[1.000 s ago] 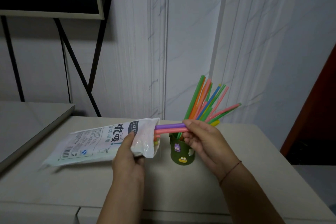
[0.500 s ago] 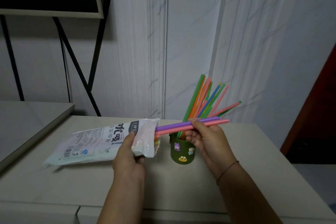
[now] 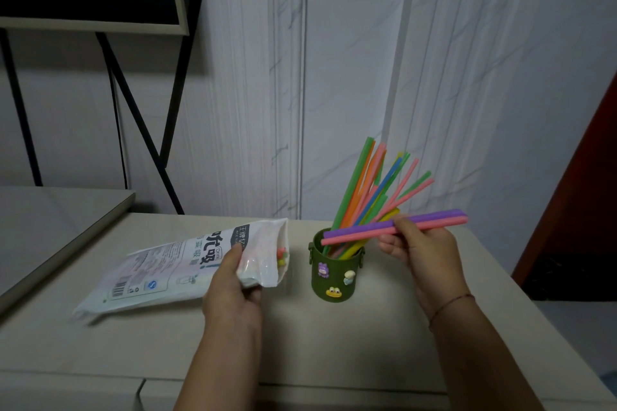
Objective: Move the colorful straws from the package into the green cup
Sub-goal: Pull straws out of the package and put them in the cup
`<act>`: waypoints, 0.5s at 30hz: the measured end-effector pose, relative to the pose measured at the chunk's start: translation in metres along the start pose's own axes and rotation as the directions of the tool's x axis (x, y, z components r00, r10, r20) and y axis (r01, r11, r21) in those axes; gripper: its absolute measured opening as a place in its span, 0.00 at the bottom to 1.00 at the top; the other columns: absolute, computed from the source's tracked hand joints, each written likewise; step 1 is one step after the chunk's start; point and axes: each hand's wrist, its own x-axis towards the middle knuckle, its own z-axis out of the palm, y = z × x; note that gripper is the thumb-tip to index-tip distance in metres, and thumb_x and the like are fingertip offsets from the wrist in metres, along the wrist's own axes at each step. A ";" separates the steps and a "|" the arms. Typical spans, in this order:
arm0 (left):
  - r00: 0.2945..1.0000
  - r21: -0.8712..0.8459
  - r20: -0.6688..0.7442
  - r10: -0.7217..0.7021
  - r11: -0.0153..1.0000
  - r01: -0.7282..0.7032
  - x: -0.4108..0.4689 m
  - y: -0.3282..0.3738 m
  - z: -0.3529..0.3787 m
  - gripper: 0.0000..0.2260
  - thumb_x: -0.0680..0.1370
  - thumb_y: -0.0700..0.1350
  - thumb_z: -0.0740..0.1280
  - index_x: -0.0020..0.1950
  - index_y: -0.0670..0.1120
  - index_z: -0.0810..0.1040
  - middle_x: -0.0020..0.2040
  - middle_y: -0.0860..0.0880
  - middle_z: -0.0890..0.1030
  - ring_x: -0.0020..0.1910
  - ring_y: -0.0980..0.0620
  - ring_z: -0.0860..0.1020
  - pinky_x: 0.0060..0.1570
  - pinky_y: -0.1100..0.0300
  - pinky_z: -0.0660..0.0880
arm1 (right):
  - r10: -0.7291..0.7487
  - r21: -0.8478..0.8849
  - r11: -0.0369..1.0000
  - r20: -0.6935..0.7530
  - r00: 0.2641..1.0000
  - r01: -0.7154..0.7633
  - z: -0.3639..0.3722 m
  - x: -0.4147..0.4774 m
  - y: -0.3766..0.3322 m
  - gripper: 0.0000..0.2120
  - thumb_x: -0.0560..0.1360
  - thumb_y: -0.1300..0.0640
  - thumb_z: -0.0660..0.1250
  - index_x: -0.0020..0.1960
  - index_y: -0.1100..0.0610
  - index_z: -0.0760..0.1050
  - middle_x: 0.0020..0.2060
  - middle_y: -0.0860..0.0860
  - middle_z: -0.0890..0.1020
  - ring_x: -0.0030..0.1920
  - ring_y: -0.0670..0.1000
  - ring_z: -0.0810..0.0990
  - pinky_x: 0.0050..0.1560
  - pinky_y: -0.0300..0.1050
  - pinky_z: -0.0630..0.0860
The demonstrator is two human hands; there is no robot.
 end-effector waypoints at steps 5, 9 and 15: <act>1.000 -0.002 0.024 -0.003 1.000 0.003 -0.002 -0.002 0.001 0.23 0.75 0.38 0.70 0.69 0.43 0.73 0.64 0.45 0.80 0.49 0.51 0.81 0.27 0.60 0.79 | -0.105 -0.287 0.954 -0.037 0.994 0.090 -0.004 0.006 0.009 0.08 0.76 0.60 0.65 0.38 0.57 0.77 0.24 0.50 0.81 0.24 0.45 0.80 0.35 0.42 0.81; 0.998 0.016 0.062 -0.025 1.000 0.024 -0.003 -0.007 0.001 0.23 0.74 0.38 0.70 0.69 0.43 0.73 0.63 0.45 0.80 0.58 0.48 0.80 0.37 0.56 0.81 | -0.057 -0.443 0.894 0.045 0.997 0.071 0.008 0.007 0.025 0.07 0.75 0.62 0.65 0.40 0.62 0.78 0.27 0.51 0.80 0.25 0.46 0.78 0.33 0.38 0.78; 0.995 0.043 0.099 -0.017 0.999 0.013 -0.007 -0.011 0.002 0.21 0.74 0.38 0.71 0.67 0.43 0.74 0.61 0.45 0.81 0.56 0.48 0.81 0.38 0.52 0.81 | -0.007 -0.467 0.882 0.115 0.993 0.061 0.018 0.008 0.035 0.05 0.74 0.61 0.68 0.47 0.63 0.78 0.31 0.51 0.80 0.30 0.46 0.78 0.27 0.29 0.73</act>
